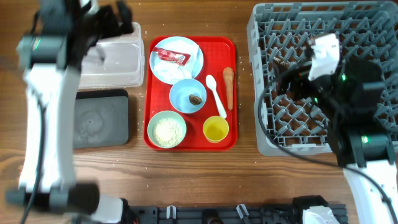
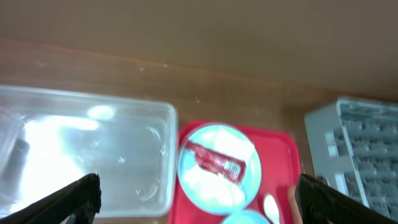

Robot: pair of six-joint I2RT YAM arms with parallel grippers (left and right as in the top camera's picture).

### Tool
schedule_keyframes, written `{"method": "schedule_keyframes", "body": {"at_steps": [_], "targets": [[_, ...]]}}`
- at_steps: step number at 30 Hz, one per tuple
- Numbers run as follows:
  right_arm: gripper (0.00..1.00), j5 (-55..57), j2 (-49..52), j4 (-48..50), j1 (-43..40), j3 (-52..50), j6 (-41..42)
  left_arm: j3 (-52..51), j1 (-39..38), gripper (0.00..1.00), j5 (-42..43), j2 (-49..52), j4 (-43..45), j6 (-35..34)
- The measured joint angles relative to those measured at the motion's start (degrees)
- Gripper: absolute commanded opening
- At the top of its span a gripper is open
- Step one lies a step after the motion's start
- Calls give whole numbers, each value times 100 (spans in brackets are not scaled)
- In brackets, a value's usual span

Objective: Sort waste into correct bins and load items into the dishwasher rack
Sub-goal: 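Reach the left gripper to the plate and grasp the red wrapper and tissue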

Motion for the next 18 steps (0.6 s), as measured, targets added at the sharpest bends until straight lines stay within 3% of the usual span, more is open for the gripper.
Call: {"method": "schedule_keyframes", "body": {"at_steps": [3, 6, 10, 18], "targets": [[100, -232, 372, -79, 0, 20, 470, 778, -297, 100, 275, 1165, -155, 24], [100, -363, 629, -271, 0, 22, 1187, 820, -501, 100, 584, 1749, -170, -133], [100, -376, 837, -487, 0, 22, 1541, 826, -702, 100, 745, 2201, -125, -214], [100, -313, 852, -675, 0, 22, 1646, 890, -1655, 100, -485, 3427, 13, 352]]}}
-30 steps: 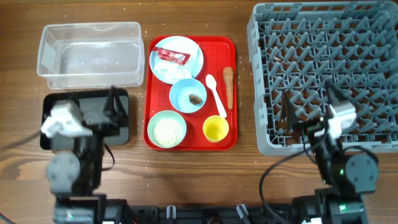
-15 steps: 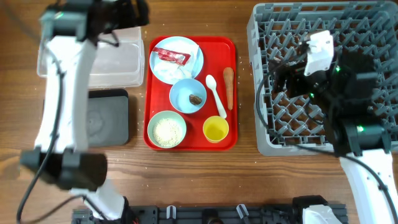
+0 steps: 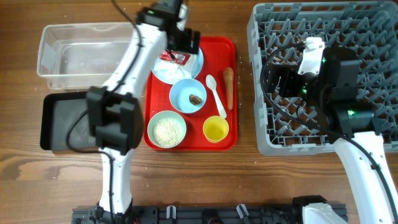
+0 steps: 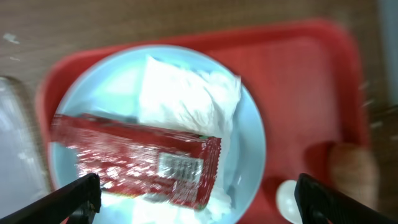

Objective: Sort waste into correct bins and load items into the dishwasher rack
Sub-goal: 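Reach the left gripper to the plate and grasp the red wrapper and tissue, then carry the wrapper and tissue left and drop them into the clear bin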

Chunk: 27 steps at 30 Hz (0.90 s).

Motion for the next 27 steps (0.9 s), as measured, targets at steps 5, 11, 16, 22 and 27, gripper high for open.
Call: {"method": "schedule_keyframes", "body": {"at_steps": [5, 11, 16, 22, 27], "targets": [[100, 0, 0, -138, 0, 0, 17, 0, -177, 100, -452, 533, -4, 264], [100, 0, 0, -166, 0, 0, 17, 0, 105, 80, -476, 833, 2, 289], [100, 0, 103, -184, 0, 0, 17, 0, 164, 18, -186, 999, 83, 352], [100, 0, 140, -269, 0, 0, 17, 79, 140, 4, -168, 1086, 98, 380], [100, 0, 140, -293, 0, 0, 20, 442, 146, 4, -105, 1084, -466, 162]]}}
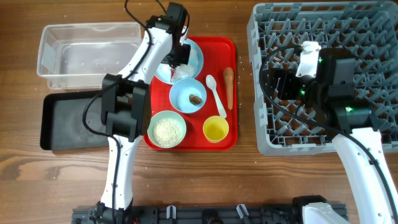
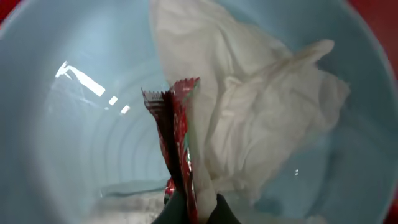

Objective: Sort waste into correct bins and load items into the dishwasher rack
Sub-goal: 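Carry the wrapper and tissue left and drop them into the clear bin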

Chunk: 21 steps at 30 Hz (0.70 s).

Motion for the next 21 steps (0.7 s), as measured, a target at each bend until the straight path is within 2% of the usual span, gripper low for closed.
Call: {"method": "schedule_keyframes", "body": {"at_steps": [3, 6, 9, 11, 12, 14, 15, 16, 21], "targets": [[100, 0, 0, 2, 0, 0, 0, 811, 63, 4, 96, -153, -487, -289], [100, 0, 0, 4, 0, 0, 0, 1327, 350, 4, 136, -835, -732, -498], [100, 0, 0, 7, 0, 0, 2, 1567, 999, 4, 4, -1650, -1119, -734], [100, 0, 0, 7, 0, 0, 2, 1600, 1502, 4, -131, -1805, -1307, -824], [100, 0, 0, 9, 0, 0, 9, 1598, 1893, 8, -219, -1735, -1325, -883], [100, 0, 0, 13, 0, 0, 20, 1467, 2354, 49, -302, -1381, -1244, -931], [100, 0, 0, 15, 0, 0, 20, 1419, 2465, 88, -323, -1178, -1241, -938], [100, 0, 0, 24, 0, 0, 20, 1394, 2535, 100, -332, -962, -1235, -960], [100, 0, 0, 28, 0, 0, 20, 1246, 2579, 100, -345, -258, -1233, -1010]]}}
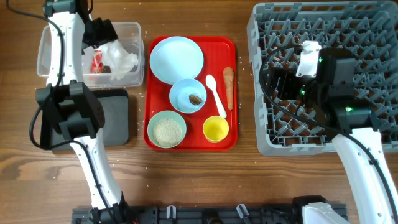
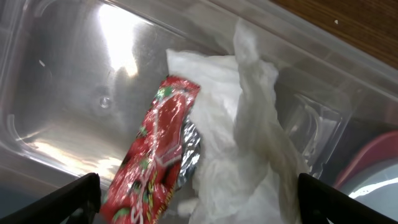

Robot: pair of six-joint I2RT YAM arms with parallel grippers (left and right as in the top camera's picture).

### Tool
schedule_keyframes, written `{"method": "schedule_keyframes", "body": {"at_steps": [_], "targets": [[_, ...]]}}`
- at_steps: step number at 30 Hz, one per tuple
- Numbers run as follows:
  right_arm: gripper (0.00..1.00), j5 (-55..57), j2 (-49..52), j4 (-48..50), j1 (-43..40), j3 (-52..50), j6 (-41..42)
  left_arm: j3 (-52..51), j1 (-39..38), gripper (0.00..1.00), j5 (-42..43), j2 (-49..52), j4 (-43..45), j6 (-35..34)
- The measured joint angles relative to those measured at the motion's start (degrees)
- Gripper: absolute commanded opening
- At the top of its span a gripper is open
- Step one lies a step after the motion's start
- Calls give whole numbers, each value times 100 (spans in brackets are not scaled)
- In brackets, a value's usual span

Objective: Sort waste into correct bins and load items into the dishwasher rack
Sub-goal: 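Carry the wrapper and tissue left and drop them into the clear bin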

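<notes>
The red snack wrapper and the crumpled white napkin lie side by side inside the clear plastic bin at the back left. My left gripper hangs open just above them, its black fingertips wide apart and holding nothing. Overhead, the wrapper and the napkin show next to the left arm. The pale blue plate on the red tray is bare. My right gripper hovers over the grey dishwasher rack; its fingers are hidden under the wrist.
The tray also holds a blue bowl with a brown scrap, a white spoon, an orange-brown stick, a green bowl of white grains and a yellow cup. A black bin sits in front of the clear one.
My left gripper was shut on the red wrapper over the plate. Now it is open over the clear bin, where the wrapper and the napkin lie. The plate is bare. The right arm has not moved.
My left gripper was open near the clear bin, with wrapper and napkin on the plate. Then it was open close above the plate, then shut on the wrapper there. Now both pieces of waste are in the clear bin and the gripper is open.
</notes>
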Motion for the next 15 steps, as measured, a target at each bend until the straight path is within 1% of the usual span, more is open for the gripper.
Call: {"method": "schedule_keyframes", "body": {"at_steps": [5, 9, 11, 13, 15], "targets": [[100, 0, 0, 0, 0, 0, 2, 2, -9, 100, 0, -116, -79, 0], [100, 0, 0, 0, 0, 0, 2, 2, -22, 100, 4, -649, -330, -7], [100, 0, 2, 0, 0, 0, 2, 2, -20, 100, 382, -1040, -444, -42], [100, 0, 4, 2, 0, 0, 11, 22, -9, 100, 1335, -1318, -455, 127], [100, 0, 4, 2, 0, 0, 17, 39, -35, 95, 2028, -1390, -612, 315]]}}
